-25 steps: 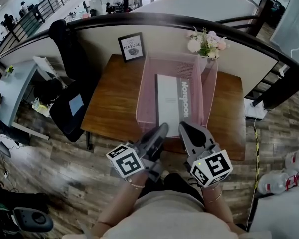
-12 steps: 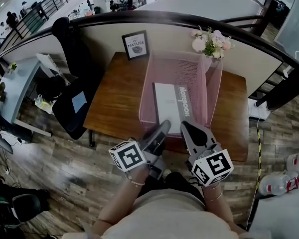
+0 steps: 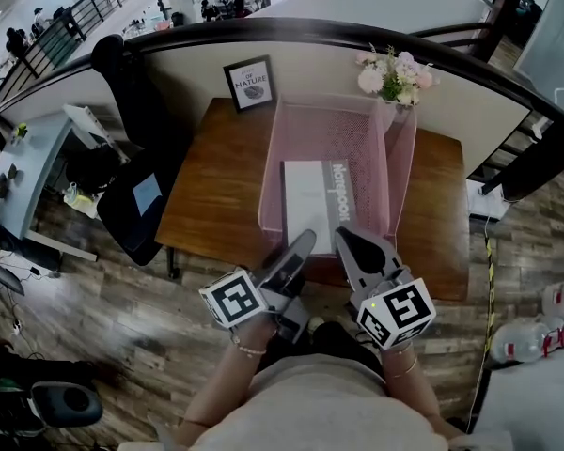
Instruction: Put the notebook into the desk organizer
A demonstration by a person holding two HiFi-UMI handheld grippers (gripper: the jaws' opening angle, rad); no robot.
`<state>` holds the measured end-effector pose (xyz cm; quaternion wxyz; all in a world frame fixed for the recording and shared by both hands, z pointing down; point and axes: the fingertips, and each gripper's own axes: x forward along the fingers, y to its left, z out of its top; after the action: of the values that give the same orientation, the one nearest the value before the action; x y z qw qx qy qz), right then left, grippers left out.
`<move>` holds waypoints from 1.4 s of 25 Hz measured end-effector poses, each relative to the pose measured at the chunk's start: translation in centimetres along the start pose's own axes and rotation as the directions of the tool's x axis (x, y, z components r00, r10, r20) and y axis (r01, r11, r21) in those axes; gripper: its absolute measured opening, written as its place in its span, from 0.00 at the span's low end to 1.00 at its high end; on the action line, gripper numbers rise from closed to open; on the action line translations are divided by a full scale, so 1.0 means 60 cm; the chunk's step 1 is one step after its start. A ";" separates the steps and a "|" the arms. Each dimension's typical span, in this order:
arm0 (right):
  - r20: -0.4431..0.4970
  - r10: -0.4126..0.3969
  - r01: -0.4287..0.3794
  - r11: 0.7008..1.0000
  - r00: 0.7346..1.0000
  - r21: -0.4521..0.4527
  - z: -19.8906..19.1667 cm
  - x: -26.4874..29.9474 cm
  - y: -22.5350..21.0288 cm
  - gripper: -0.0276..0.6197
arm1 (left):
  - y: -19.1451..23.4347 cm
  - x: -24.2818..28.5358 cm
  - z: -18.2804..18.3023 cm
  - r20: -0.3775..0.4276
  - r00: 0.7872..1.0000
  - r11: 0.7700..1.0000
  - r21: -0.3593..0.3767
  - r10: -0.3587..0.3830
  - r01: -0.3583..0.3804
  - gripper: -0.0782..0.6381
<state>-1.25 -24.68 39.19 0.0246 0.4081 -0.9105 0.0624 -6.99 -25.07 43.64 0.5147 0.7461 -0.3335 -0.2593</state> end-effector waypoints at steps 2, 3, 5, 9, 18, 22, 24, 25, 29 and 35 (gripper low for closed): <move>-0.002 -0.001 0.001 1.000 1.000 0.001 -0.002 0.001 -0.001 0.06 | -0.003 0.000 -0.002 0.008 1.000 0.999 -0.041 -0.023 0.024 0.47; -0.003 -0.003 0.003 1.000 1.000 0.002 -0.003 0.001 -0.002 0.06 | -0.003 -0.001 -0.002 0.008 1.000 0.999 -0.046 -0.026 0.027 0.47; -0.005 -0.003 0.003 1.000 1.000 0.004 -0.004 0.001 -0.001 0.06 | -0.001 -0.005 -0.003 0.003 1.000 0.999 -0.040 -0.021 0.021 0.48; -0.003 0.001 -0.001 1.000 1.000 0.002 -0.004 0.000 0.003 0.06 | 0.004 -0.012 -0.009 -0.011 1.000 0.999 -0.045 -0.015 0.014 0.53; -0.011 0.015 -0.015 1.000 1.000 0.002 -0.007 0.000 0.007 0.06 | 0.018 -0.029 -0.023 -0.022 1.000 0.999 -0.042 0.000 -0.001 0.53; -0.014 0.020 -0.020 1.000 1.000 0.000 -0.008 0.000 0.010 0.06 | 0.020 -0.043 -0.028 -0.016 1.000 0.999 -0.051 -0.005 0.004 0.48; -0.016 0.020 -0.020 1.000 1.000 0.001 -0.008 0.000 0.011 0.06 | 0.020 -0.047 -0.031 -0.020 1.000 0.999 -0.052 -0.016 0.015 0.45; -0.018 0.018 -0.018 1.000 1.000 0.002 -0.008 0.000 0.010 0.06 | 0.021 -0.048 -0.034 -0.025 0.999 0.999 -0.045 -0.021 0.020 0.39; -0.018 0.019 -0.019 1.000 1.000 0.003 -0.009 0.001 0.011 0.06 | 0.026 -0.051 -0.040 -0.057 0.998 0.999 0.024 -0.025 0.026 0.29; -0.009 0.013 -0.013 1.000 1.000 0.000 -0.003 -0.002 0.008 0.06 | 0.030 -0.042 -0.028 -0.046 0.999 0.998 0.055 -0.025 0.027 0.15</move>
<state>-1.56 -24.25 39.33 0.0281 0.4017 -0.9131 0.0645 -7.83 -22.58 45.98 0.4977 0.7701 -0.3192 -0.2396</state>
